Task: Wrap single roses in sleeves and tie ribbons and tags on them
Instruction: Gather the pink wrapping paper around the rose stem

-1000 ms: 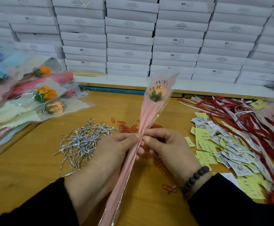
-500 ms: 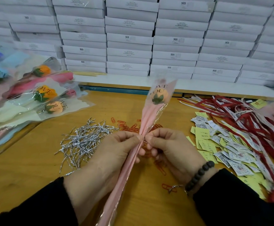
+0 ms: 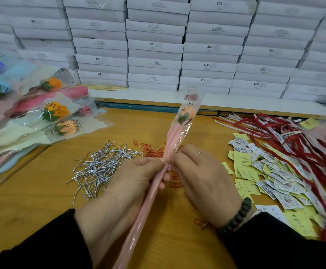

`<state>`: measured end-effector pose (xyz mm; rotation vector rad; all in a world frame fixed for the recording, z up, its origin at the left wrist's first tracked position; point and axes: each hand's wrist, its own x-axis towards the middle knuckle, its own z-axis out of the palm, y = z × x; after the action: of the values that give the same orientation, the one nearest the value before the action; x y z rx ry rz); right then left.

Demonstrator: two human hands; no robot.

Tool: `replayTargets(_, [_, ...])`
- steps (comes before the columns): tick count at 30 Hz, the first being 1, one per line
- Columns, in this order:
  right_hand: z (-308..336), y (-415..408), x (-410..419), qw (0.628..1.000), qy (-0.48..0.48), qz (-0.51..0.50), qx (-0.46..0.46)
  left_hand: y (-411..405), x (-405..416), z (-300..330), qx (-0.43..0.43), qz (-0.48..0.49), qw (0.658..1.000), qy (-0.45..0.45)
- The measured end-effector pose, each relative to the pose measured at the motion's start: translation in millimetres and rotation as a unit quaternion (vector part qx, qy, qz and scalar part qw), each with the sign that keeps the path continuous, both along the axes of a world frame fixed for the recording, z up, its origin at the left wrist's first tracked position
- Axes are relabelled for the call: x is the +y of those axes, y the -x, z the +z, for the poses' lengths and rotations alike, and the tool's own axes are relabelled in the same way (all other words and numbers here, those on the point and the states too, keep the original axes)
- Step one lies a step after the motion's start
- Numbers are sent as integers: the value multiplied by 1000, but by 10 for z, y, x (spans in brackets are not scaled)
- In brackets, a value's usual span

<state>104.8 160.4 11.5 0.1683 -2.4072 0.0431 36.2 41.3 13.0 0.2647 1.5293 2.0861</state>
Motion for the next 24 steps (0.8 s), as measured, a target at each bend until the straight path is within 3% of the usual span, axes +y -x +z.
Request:
replayTargets(4, [-8, 2, 15, 1000, 21, 14, -16, -20, 18, -1, -5, 1, 1000, 2])
replayTargets(7, [28, 41, -15, 978, 185, 23, -92, -34, 12, 0, -6, 5, 1000, 7])
replayTargets(9, [41, 65, -17, 939, 318, 24, -131, -41, 7, 8, -3, 4, 1000, 7])
replayTargets(12, [80, 83, -22, 891, 423, 7, -168, -51, 7, 22, 1, -2, 1000, -1])
replayTargets(14, [99, 87, -18, 838, 506, 2, -206, -52, 8, 13, 3, -5, 1000, -4])
replayTargets(18, [131, 100, 0, 605, 746, 86, -266, -48, 17, -4, 15, -9, 1000, -11])
replayTargets(20, [127, 110, 0, 521, 808, 111, -253, -38, 23, -10, 12, -5, 1000, -20])
replayTargets(22, [118, 113, -38, 491, 834, 111, -225, -29, 26, -20, 11, 1, 1000, -25])
replayTargets(24, [98, 117, -65, 526, 827, 92, -175, -25, 29, -31, 11, 12, 1000, -24])
